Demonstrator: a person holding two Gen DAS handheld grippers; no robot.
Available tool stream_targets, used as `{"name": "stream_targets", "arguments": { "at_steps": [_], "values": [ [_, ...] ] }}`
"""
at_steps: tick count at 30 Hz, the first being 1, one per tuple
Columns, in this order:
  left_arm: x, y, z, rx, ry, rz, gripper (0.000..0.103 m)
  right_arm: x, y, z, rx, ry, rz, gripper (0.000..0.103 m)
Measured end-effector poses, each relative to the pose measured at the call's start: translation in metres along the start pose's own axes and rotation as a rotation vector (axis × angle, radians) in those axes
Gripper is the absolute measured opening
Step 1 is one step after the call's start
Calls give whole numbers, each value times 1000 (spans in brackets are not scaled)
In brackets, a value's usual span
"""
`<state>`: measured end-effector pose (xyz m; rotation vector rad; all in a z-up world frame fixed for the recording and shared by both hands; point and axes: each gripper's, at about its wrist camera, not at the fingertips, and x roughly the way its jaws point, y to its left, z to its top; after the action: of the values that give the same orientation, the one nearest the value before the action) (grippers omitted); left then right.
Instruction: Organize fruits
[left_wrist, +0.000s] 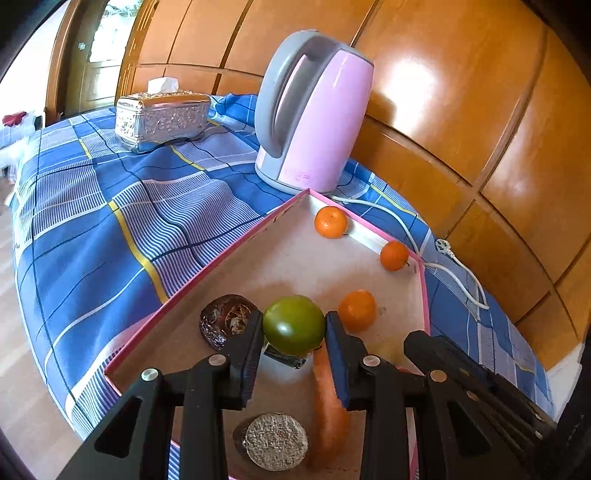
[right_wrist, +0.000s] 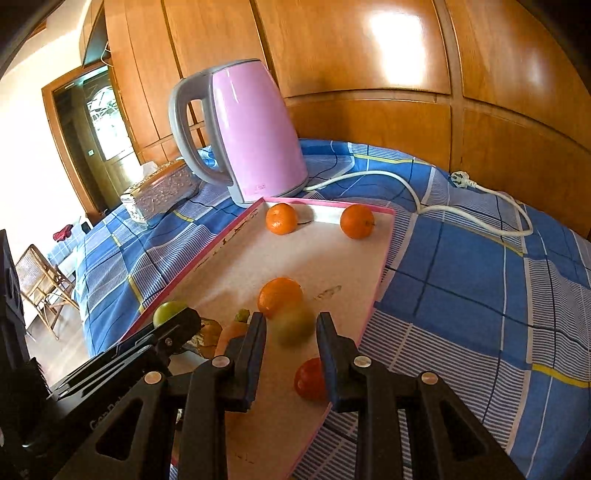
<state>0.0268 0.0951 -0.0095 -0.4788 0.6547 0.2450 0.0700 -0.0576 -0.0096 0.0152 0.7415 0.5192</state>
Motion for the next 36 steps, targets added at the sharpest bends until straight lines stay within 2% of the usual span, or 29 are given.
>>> {"name": "stream_targets", "arguments": {
  "at_steps": [14, 19, 29, 36],
  "values": [
    [3, 0, 0, 9, 9, 26, 37, -6, 1, -9, -8, 5, -16, 29],
    [3, 1, 0, 8, 9, 33, 49, -9, -1, -13, -3, 5, -21, 29],
    [0, -1, -1, 21, 2, 23, 49, -13, -2, -18, 9, 8, -35, 29],
    [-7, -3, -3, 36, -1, -3, 55, -22, 0, -23, 2, -8, -62, 30]
  ]
}}
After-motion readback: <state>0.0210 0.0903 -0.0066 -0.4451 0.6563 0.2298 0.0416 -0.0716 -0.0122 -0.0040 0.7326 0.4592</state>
